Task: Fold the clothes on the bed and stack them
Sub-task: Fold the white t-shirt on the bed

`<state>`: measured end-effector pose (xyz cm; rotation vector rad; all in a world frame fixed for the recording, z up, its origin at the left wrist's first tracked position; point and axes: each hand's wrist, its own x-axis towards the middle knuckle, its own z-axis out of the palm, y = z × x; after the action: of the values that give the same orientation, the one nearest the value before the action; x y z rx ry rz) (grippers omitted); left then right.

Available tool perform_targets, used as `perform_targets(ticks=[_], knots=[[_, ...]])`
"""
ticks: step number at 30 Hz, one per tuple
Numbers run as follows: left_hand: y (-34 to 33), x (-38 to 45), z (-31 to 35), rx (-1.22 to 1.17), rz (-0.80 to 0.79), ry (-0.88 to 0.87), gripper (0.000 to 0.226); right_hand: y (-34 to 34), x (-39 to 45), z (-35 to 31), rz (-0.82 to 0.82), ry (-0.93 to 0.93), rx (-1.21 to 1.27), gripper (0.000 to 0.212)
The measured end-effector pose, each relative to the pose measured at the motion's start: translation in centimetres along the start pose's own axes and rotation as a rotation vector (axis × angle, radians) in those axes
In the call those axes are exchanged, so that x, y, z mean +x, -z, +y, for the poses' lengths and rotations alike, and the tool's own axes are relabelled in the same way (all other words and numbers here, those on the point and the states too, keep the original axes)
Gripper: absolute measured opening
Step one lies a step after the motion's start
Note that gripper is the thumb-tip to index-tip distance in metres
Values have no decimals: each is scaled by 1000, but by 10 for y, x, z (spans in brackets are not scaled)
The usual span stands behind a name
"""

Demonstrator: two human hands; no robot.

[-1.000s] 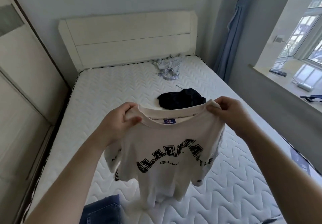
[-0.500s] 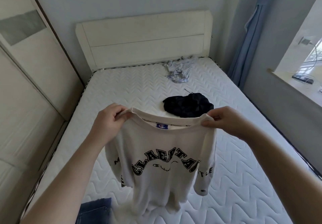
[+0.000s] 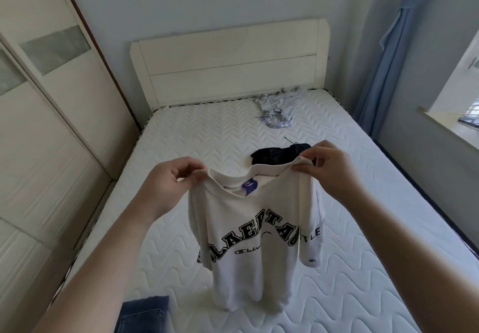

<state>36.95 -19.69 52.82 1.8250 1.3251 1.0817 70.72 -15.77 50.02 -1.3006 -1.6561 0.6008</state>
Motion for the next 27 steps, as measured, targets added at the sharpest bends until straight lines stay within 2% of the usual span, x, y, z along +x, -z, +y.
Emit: perform_targets(ticks=[5,7,9,11,13,18,20,23,27], knots=[[-22,-4,25,-33,-272,-131,8,-29,-6,-23,-68,25,187,17],[-36,-6,32,-49,-322,-149,6,-40,-12,-32,-123,21,278,18],[-52,-10,33,-36,-284,-212,8,-49,-18,-40,-170,21,331,24],[-66,-14,30,63,-139,-325,9,-55,-25,-46,-216,9,398,29],[-71,-17,25,100,-34,-348,7,-59,-31,-50,-253,3,461,30],[-78,-20,17,-335,-231,-123,11,-72,-40,-53,-239,-96,659,10],[-83,-22,17,-371,-220,-98,16,-74,-41,-52,-205,-135,749,16],[-90,-21,15,-200,-128,-99,9,-72,-44,-50,-146,-187,714,18],[-93,-16,3,38,47,-199,6,-64,-52,-44,-12,-243,482,12]])
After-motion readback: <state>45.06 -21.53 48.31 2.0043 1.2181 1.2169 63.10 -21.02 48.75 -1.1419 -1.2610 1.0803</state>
